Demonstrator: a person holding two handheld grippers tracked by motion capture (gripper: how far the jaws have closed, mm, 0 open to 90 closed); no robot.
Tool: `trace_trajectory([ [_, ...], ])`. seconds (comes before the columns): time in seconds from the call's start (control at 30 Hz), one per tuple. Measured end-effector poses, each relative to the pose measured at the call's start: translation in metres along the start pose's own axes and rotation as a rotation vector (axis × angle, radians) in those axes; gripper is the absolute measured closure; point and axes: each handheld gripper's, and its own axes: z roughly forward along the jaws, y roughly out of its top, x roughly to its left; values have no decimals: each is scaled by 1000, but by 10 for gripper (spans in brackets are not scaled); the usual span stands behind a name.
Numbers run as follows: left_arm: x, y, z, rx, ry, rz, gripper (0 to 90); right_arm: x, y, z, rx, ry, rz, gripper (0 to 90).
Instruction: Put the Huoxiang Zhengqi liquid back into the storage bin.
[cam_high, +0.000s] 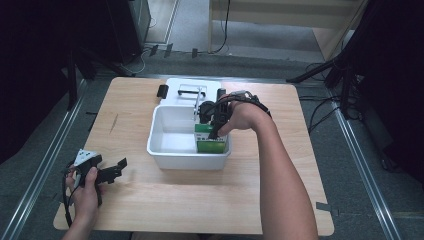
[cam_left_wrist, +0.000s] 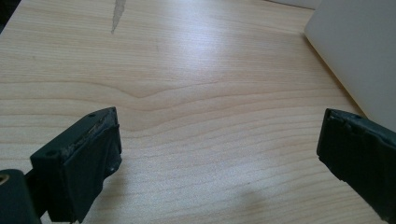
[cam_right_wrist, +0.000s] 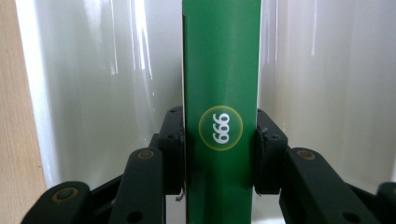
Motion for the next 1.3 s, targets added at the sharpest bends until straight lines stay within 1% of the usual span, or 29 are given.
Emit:
trace_trajectory([
  [0.1, 0, 0, 0, 2, -1, 0, 7, 1, 0, 0, 10, 3, 7, 624],
  [0.17, 0, 0, 0, 3, -1, -1, 7, 0, 0, -1, 0, 2, 14, 604],
  [0.2, 0, 0, 0, 2, -1, -1, 7, -1, 0, -3, -17, -1, 19, 588],
  [0.27, 0, 0, 0, 3, 0, 0, 7, -1, 0, -6, -31, 13, 55, 528],
  [0.37, 0, 0, 0, 3, 2, -2, 7, 1, 1, -9, -30, 28, 67, 459],
  [0.47, 0, 0, 0, 3, 3, -1, 7, 2, 1, -12, -21, 27, 105, 381],
  [0.53, 0, 0, 0, 3, 3, -1, 7, 2, 0, -16, -28, 27, 115, 370],
  [0.6, 0, 0, 0, 1, 3, -1, 7, 3, -1, -20, -28, 24, 128, 355],
  [0.67, 0, 0, 0, 3, 3, -1, 7, 1, -2, -26, -49, 4, 135, 331],
  [0.73, 0, 0, 0, 3, 4, -1, 7, 1, -5, -34, -67, -17, 168, 313],
  [0.8, 0, 0, 0, 2, 5, 0, 7, 0, -7, -41, -99, -32, 193, 300],
  [0.9, 0, 0, 0, 1, 7, 0, 7, 0, -11, -50, -124, -46, 276, 301],
  [0.97, 0, 0, 0, 0, 8, -1, 7, 0, -14, -55, -139, -72, 317, 307],
  [1.0, 0, 0, 0, 0, 8, -1, 7, 1, -16, -58, -154, -80, 348, 308],
  [1.1, -1, 0, 0, 0, 9, 0, 7, 1, -22, -65, -211, -84, 433, 301],
  [1.13, -1, 0, 0, 1, 9, -1, 7, 2, -25, -68, -231, -90, 474, 295],
  [1.17, -1, 0, 0, 1, 10, 0, 7, 2, -27, -69, -244, -91, 500, 285],
  [1.27, -1, 0, 1, 2, 10, 0, 7, 2, -37, -71, -264, -109, 556, 252],
  [1.3, -1, 0, 1, 2, 11, -1, 7, 2, -40, -70, -272, -111, 584, 235],
])
